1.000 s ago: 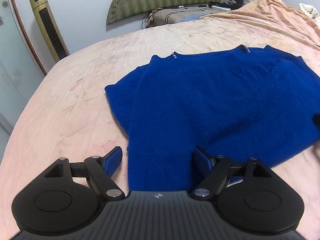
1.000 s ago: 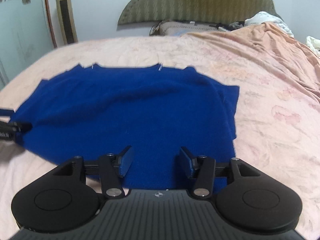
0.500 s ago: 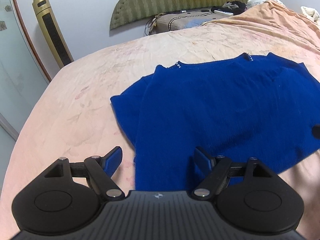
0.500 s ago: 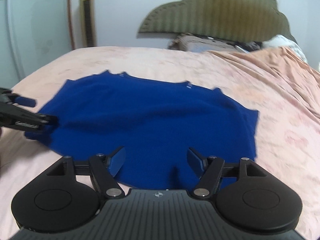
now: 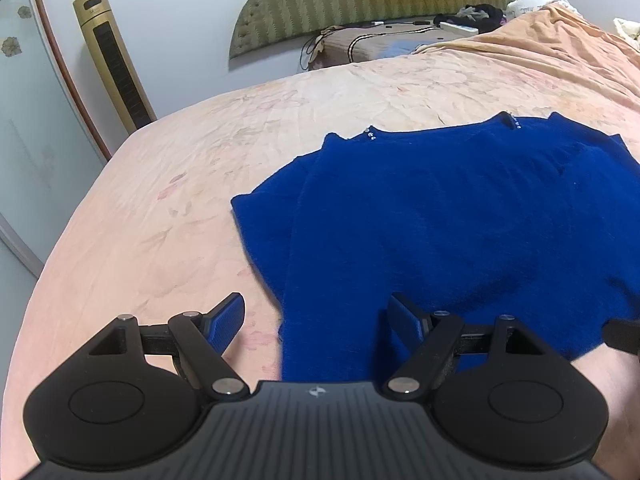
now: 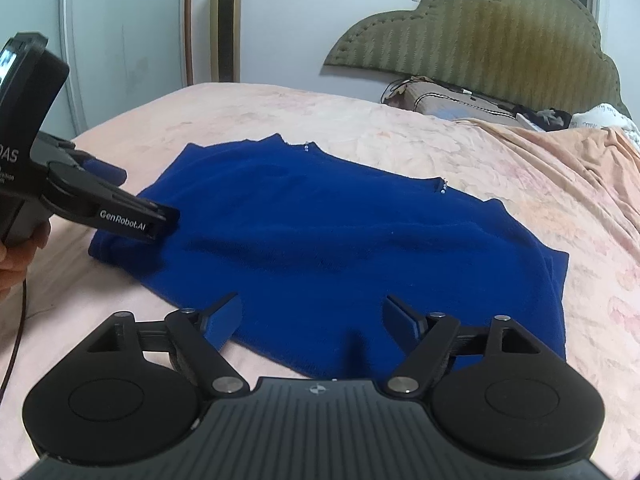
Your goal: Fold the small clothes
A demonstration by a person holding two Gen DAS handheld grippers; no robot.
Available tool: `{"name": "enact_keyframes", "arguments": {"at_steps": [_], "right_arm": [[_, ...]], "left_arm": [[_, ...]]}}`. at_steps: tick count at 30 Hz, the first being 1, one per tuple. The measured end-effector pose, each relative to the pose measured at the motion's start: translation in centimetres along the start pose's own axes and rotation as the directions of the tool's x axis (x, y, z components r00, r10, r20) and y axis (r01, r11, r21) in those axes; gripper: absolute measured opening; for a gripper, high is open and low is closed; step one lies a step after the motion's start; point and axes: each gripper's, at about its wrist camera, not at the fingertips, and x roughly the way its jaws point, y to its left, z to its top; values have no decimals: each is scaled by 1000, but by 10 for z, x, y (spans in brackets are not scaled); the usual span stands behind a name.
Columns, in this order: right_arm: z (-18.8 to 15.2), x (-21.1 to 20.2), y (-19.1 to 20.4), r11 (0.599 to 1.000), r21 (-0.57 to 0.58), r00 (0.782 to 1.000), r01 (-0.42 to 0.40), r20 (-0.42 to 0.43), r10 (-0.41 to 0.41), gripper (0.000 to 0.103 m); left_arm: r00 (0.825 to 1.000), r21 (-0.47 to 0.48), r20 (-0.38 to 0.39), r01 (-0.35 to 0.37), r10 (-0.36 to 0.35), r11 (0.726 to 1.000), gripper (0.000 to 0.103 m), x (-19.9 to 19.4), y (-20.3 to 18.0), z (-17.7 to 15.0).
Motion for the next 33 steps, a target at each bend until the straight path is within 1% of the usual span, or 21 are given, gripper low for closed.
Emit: {"name": "enact_keyframes", "arguments": {"at_steps": [4, 7, 9, 11, 14, 18, 20, 22, 25, 28, 31, 32, 33], "right_arm": [[-2, -1, 3, 1000, -14, 1000, -17, 1, 17, 81], [-3, -2, 13, 998, -56, 1000, -10, 14, 11, 81], [-4, -2, 22, 995, -104, 1000, 7, 24, -5, 81], [-5, -3, 32, 989, -149, 999, 22, 38, -16, 81], [-4, -2, 40, 983, -183, 999, 23, 45, -15, 81], [-5, -2, 44, 982, -191, 999, 14, 43, -6, 81], [-6, -3, 44, 982, -188, 999, 21, 52, -11, 81], [-6, -6, 38, 983, -177, 997, 42, 75, -29, 81], [2, -5, 11, 986, -138, 992, 93, 99, -80, 81], [18, 7, -37, 989, -64, 986, 135, 105, -128, 82], [35, 35, -95, 978, 64, 976, 198, 84, -203, 81], [40, 46, -116, 968, 114, 970, 222, 73, -231, 80], [44, 56, -132, 959, 157, 967, 237, 59, -249, 80]], "left_arm": [[1000, -36, -5, 11, -11, 999, 79, 4, 12, 4], [999, -124, -15, 31, -33, 992, 79, 12, 33, 9], [998, -192, -37, 40, -48, 981, 79, 19, 48, 12], [997, -227, -40, 51, -62, 972, 79, 22, 56, 14], [996, -231, -22, 76, -83, 970, 79, 24, 59, 24], [988, -230, 1, 150, -154, 962, 79, 39, 59, 47], [987, -242, -1, 157, -162, 957, 79, 52, 60, 60], [986, -253, 16, 165, -166, 953, 79, 65, 60, 71], [986, -271, -18, 155, -166, 950, 79, 87, 58, 81], [983, -281, -32, 166, -182, 945, 78, 100, 54, 85], [983, -279, -36, 162, -179, 946, 77, 108, 49, 86], [983, -279, -37, 161, -178, 947, 76, 110, 48, 87], [983, -278, -38, 162, -179, 947, 73, 112, 46, 87]]}}
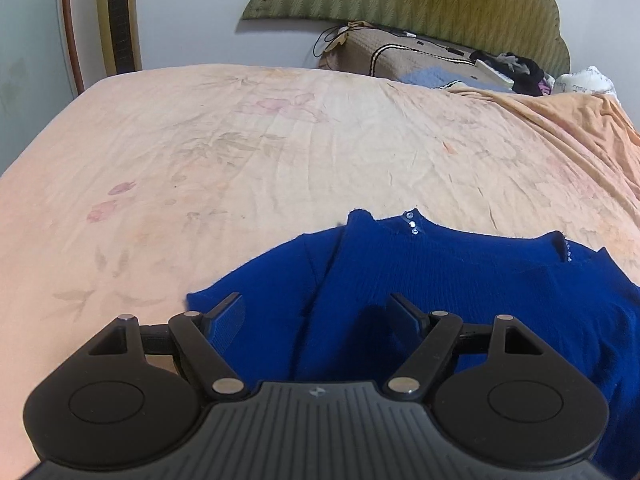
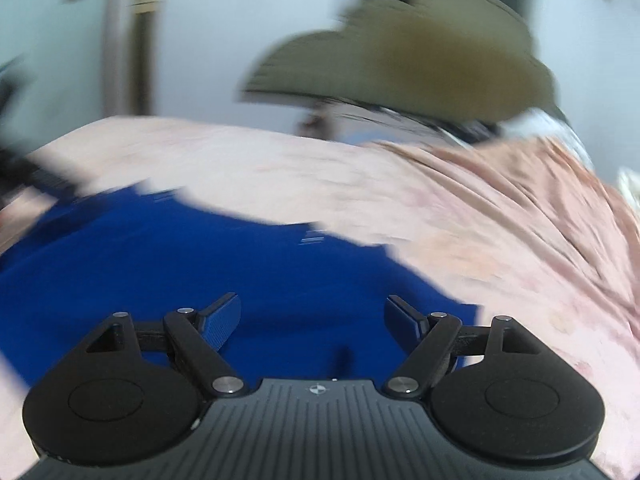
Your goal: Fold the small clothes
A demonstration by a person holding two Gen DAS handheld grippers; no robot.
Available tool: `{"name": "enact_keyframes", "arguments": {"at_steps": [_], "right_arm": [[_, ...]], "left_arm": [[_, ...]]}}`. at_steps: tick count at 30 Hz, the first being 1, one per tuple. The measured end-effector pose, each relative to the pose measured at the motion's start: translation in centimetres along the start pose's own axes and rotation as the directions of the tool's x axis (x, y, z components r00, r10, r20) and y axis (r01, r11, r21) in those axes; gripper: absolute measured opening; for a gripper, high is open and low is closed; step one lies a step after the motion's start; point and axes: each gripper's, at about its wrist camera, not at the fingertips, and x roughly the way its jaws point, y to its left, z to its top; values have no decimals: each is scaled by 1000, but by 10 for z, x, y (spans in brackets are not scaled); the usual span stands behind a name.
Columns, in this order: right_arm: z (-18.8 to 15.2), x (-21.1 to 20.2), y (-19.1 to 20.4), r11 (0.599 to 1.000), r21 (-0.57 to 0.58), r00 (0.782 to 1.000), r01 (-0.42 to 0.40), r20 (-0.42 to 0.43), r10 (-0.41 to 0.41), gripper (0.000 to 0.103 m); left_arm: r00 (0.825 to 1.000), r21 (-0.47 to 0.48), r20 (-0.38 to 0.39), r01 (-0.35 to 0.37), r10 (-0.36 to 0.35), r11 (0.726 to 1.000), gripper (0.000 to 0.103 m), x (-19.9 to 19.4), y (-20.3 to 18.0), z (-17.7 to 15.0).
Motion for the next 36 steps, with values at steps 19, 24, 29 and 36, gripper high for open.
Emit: {"name": "enact_keyframes", "arguments": {"at_steps": [19, 24, 29, 36], "right_arm": [[21, 90, -43, 980, 194, 996, -43, -72, 58, 8], [18, 88, -37, 987, 157, 994, 22, -109, -5, 25], [14, 42, -9, 998, 58, 999, -32, -33, 33, 48], [-9, 27, 27, 992, -40, 987, -120, -117, 114, 57]], "left_arm": [[996, -1, 43, -80, 80, 997, 3, 9, -11, -2], [993, 62, 64, -98, 94, 993, 3, 2, -21, -5], [994, 39, 63, -90, 88, 995, 3, -7, -20, -6], [996, 24, 51, -74, 72, 997, 4, -21, -22, -19]]}}
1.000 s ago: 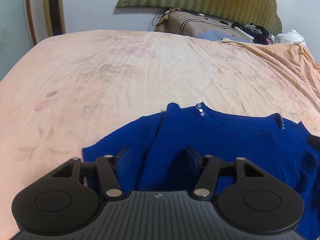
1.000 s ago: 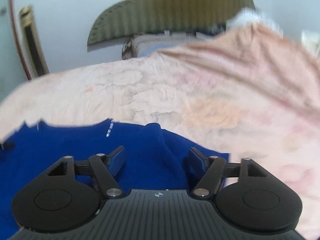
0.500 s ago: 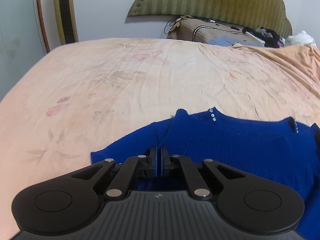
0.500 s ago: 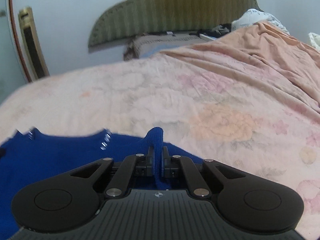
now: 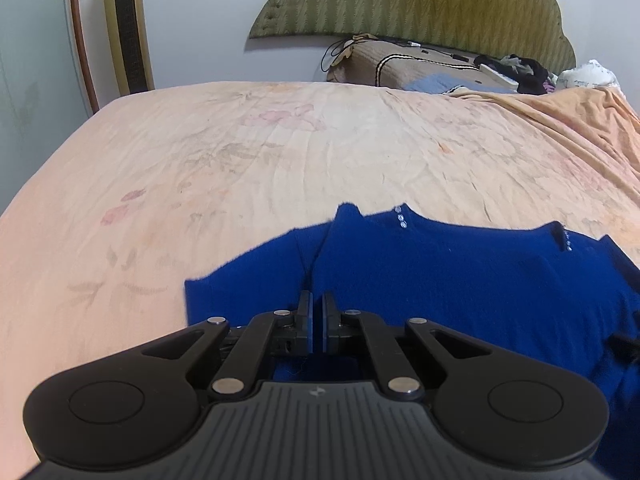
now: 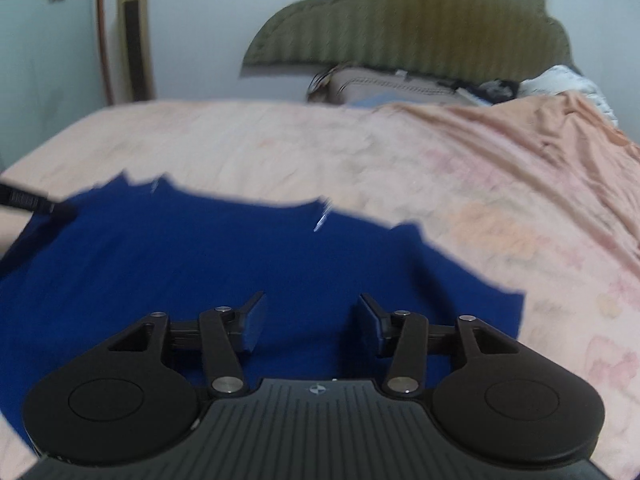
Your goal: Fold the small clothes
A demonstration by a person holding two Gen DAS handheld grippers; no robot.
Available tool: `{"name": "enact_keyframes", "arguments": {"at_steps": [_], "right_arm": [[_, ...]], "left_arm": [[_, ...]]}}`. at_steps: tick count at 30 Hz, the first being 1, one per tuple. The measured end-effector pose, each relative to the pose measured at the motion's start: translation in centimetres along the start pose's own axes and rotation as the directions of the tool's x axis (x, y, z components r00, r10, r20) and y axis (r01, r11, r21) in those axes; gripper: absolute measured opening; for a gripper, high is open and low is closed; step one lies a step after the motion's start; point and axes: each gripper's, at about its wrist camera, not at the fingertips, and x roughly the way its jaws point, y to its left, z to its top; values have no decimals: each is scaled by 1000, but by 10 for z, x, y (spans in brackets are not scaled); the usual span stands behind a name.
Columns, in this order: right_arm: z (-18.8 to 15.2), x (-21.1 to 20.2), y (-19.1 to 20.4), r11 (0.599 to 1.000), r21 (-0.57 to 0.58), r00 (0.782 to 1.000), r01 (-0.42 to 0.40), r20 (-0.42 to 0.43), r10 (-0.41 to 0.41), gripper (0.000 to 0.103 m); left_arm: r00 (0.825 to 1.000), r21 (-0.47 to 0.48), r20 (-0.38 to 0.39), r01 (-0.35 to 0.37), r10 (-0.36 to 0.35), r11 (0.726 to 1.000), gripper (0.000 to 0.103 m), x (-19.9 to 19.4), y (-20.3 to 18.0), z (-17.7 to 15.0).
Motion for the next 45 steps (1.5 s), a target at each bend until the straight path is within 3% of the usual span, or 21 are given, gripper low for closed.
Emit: {"name": "enact_keyframes", "arguments": {"at_steps": [3, 7, 10, 12, 15, 16, 18, 19, 20, 22, 26, 31, 37, 41, 45], "right_arm": [[-6, 2, 6, 998, -19, 998, 59, -16, -59, 65], [-9, -17, 11, 999, 32, 999, 25, 24, -26, 68], [-17, -17, 26, 999, -33, 1000, 24, 8, -24, 77], [-20, -14, 31, 996, -63, 998, 63, -16, -64, 77], [-18, -33, 41, 995, -64, 997, 79, 21, -78, 77], [-18, -39, 45, 995, -71, 996, 76, 40, -74, 77], [-20, -54, 61, 993, -103, 995, 61, 80, -53, 79], [-23, -60, 71, 990, -127, 995, 54, 95, -42, 81], [-26, -65, 81, 986, -160, 993, 50, 110, -33, 84], [-32, -75, 104, 969, -241, 990, 51, 139, -18, 87], [-48, -88, 149, 915, -401, 987, 33, 160, 34, 90], [-71, -88, 198, 816, -577, 985, 35, 160, 71, 90], [-92, -79, 240, 702, -698, 974, 143, 227, 27, 90], [-86, -67, 255, 677, -711, 963, 190, 270, 13, 88], [-74, -53, 268, 690, -696, 959, 196, 282, 12, 87]], "left_arm": [[1000, 2, 0, 4, -4, 1000, 4, -9, -1, -6], [1000, 21, -12, 23, -22, 1000, 7, -15, -4, -16], [1000, 52, -26, 11, -9, 999, 7, -11, -8, -23], [1000, 55, -23, 22, -20, 998, 7, -16, -6, -24], [998, 51, -16, 58, -57, 997, 9, -25, 3, -23], [998, 49, -14, 63, -63, 997, 14, -26, 7, -22], [998, 30, -4, 70, -70, 997, 40, -30, 17, -21], [997, 11, 9, 73, -73, 997, 69, -32, 24, -20], [997, -8, 28, 72, -72, 997, 87, -34, 31, -20], [995, -44, 69, 70, -67, 997, 89, -40, 44, -19], [991, -122, 48, 130, -125, 984, 89, -35, 72, -11], [957, -281, -22, 271, -288, 921, 89, -12, 101, -8], [880, -388, -57, 415, -471, 823, 89, 17, 113, -16], [849, -387, -49, 470, -526, 794, 89, 29, 106, -10], [819, -387, -42, 514, -572, 765, 89, 43, 97, -1]]}}
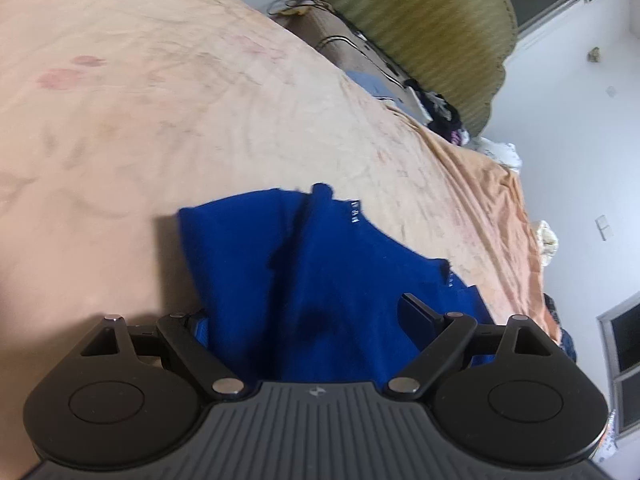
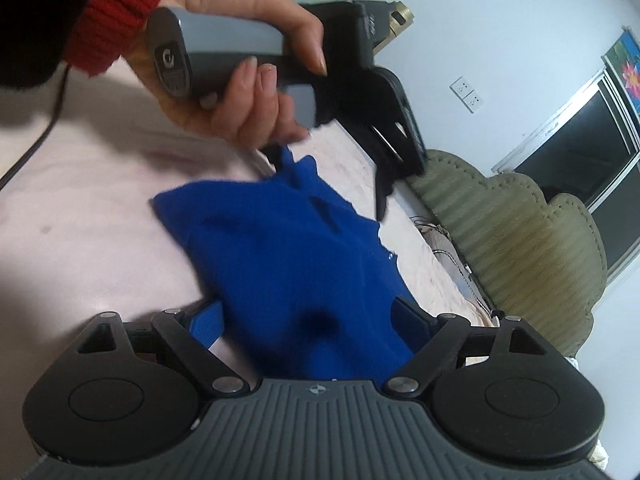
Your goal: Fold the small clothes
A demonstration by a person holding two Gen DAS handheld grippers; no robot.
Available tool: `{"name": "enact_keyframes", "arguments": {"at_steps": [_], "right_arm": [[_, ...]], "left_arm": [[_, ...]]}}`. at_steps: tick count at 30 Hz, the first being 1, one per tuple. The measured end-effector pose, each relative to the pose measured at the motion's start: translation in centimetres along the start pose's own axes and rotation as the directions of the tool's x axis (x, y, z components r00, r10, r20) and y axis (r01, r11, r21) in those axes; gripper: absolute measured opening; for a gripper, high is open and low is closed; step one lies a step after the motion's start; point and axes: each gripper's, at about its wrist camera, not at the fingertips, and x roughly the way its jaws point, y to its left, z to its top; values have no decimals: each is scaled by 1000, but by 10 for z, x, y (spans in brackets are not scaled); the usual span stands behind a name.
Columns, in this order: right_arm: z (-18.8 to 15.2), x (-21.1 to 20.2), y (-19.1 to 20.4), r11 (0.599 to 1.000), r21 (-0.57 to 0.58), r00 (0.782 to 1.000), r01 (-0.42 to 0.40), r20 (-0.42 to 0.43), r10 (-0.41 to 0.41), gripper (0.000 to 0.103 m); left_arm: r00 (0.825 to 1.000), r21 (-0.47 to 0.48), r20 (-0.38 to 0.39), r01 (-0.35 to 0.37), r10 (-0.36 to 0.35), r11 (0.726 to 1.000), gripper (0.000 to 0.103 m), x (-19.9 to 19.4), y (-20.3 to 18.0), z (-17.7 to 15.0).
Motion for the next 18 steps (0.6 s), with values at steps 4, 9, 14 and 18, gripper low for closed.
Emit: {"name": "enact_keyframes", "arguments": {"at_steps": [4, 9, 14, 18], "right_arm": [[9, 14, 1, 1000, 17, 1000, 2, 3, -2, 82], [17, 31, 6, 1000, -6, 1000, -21, 8, 21, 56], [18, 39, 11, 998, -12, 998, -62, 16, 62, 18], [15, 34, 5, 996, 25, 996, -85, 42, 84, 10]], "left_arm": [[1000, 18, 9, 18, -18, 1000, 88, 15, -4, 10], [1000, 28, 10, -28, 28, 999, 49, 34, -11, 20], [994, 45, -4, -113, 113, 993, 15, 43, -16, 25], [984, 89, 25, -175, 174, 980, 12, 40, -29, 19]]}}
